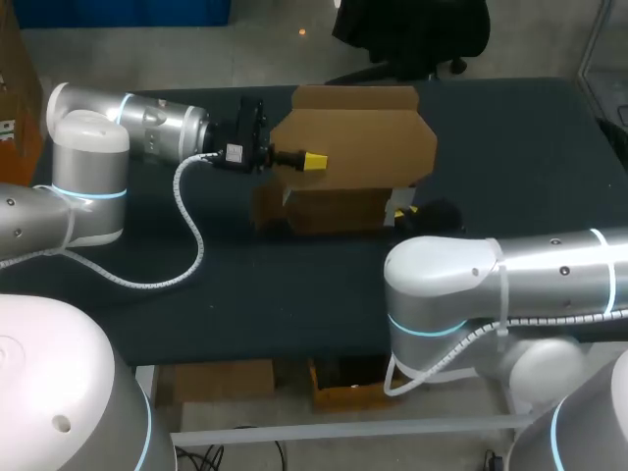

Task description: Assemble the packaging by folding the flat box into shape, placing the metal phone stand inside, and closing the box properly

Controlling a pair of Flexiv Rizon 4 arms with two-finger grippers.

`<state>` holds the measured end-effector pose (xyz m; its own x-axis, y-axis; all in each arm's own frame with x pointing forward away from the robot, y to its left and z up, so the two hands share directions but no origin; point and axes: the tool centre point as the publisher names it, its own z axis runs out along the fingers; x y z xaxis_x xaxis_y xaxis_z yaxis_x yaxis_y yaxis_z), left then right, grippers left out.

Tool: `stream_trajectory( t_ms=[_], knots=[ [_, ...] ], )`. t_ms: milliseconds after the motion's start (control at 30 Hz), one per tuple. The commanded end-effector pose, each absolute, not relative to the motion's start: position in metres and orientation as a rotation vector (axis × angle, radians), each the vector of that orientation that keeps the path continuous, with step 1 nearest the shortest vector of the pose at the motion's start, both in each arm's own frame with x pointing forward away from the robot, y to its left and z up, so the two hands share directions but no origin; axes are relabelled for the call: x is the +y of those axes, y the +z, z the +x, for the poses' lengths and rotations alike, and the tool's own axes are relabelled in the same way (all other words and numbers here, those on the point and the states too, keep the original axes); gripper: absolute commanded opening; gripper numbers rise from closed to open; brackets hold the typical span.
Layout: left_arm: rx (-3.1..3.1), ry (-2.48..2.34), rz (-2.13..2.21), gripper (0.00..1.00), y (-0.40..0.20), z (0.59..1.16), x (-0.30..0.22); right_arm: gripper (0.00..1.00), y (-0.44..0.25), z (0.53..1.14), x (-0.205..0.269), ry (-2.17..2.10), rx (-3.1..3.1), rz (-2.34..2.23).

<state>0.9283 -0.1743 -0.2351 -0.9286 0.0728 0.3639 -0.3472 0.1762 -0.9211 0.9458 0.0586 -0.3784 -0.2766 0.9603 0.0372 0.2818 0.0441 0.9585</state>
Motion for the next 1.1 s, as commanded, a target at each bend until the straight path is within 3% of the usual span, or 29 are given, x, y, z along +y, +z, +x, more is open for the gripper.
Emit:
stream_trajectory(
  t_ms=[33,133,233,367,500,767,933,1067,1100],
  knots=[
    [-2.130,1.807,0.257,0.00,-0.239,0.928,-0.175,0.00,-0.378,0.943,0.065,1.253,1.617,1.280],
    [-2.130,1.807,0.257,0.00,-0.239,0.928,-0.175,0.00,-0.378,0.939,0.065,1.270,1.623,1.282],
    [-2.130,1.807,0.257,0.00,-0.239,0.928,-0.175,0.10,-0.376,0.935,0.064,1.280,1.623,1.289],
    [-2.130,1.807,0.257,0.00,-0.239,0.928,-0.175,0.12,-0.375,0.928,0.060,1.285,1.623,1.309],
    [-2.130,1.807,0.257,0.00,-0.239,0.928,-0.175,0.21,-0.373,0.922,0.059,1.289,1.629,1.327],
    [-2.130,1.807,0.257,0.00,-0.239,0.928,-0.175,0.24,-0.371,0.908,0.049,1.357,1.633,1.347],
    [-2.130,1.807,0.257,0.00,-0.239,0.928,-0.175,0.19,-0.367,0.897,0.041,1.368,1.647,1.349],
    [-2.130,1.807,0.257,0.00,-0.239,0.928,-0.175,0.00,-0.365,0.888,0.034,1.409,1.699,1.346],
    [-2.130,1.807,0.257,0.00,-0.239,0.928,-0.175,0.00,-0.365,0.886,0.032,1.410,1.717,1.344]
  ],
)
